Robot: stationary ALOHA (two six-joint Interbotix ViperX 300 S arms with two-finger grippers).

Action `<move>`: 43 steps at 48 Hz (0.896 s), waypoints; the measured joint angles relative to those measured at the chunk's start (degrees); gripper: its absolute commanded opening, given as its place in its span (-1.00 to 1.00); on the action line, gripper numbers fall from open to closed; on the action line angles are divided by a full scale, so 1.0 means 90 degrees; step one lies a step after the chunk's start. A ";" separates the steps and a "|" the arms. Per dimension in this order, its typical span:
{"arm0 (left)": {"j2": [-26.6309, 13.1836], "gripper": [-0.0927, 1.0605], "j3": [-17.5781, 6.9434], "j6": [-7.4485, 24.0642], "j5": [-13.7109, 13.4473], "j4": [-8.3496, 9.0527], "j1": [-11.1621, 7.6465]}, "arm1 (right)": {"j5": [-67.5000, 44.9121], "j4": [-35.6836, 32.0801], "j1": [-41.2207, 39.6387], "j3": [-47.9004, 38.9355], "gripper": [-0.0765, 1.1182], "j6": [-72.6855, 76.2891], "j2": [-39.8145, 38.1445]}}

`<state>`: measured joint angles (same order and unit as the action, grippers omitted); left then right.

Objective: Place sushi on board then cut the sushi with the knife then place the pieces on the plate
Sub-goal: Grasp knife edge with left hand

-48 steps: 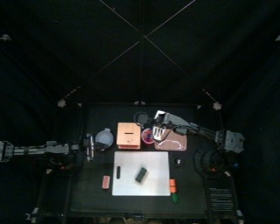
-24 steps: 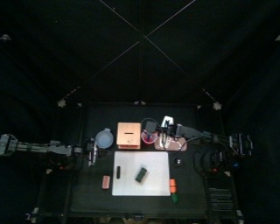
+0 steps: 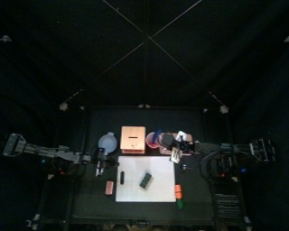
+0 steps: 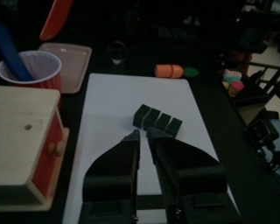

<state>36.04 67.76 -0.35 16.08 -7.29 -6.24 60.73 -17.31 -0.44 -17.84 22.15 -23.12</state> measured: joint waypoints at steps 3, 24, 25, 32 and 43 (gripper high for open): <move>-0.0205 0.34 -0.0078 0.0000 0.0000 -0.0039 -0.0049 | -0.0293 0.0000 0.0068 -0.0273 -0.20 0.0205 -0.0156; -0.1123 0.40 -0.0469 0.0049 0.0391 -0.0059 -0.0156 | -0.2520 0.0283 0.0605 -0.1855 -0.20 0.0752 -0.0713; -0.1152 0.40 -0.0488 0.0059 0.0410 -0.0068 -0.0156 | -0.2666 0.0293 0.0615 -0.1943 -0.20 0.0791 -0.0742; -0.1328 0.40 -0.0547 0.0059 0.0459 -0.0020 -0.0107 | -0.3535 0.0303 0.0742 -0.2549 -0.20 0.1006 -0.0898; -0.1533 0.40 -0.0693 0.0078 0.0469 0.0410 0.0098 | -0.4482 0.0352 0.1045 -0.3096 -0.20 0.1025 -0.0947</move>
<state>22.24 61.52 0.35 20.30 -3.60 -5.36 20.39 -14.15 8.96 -45.70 31.38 -31.64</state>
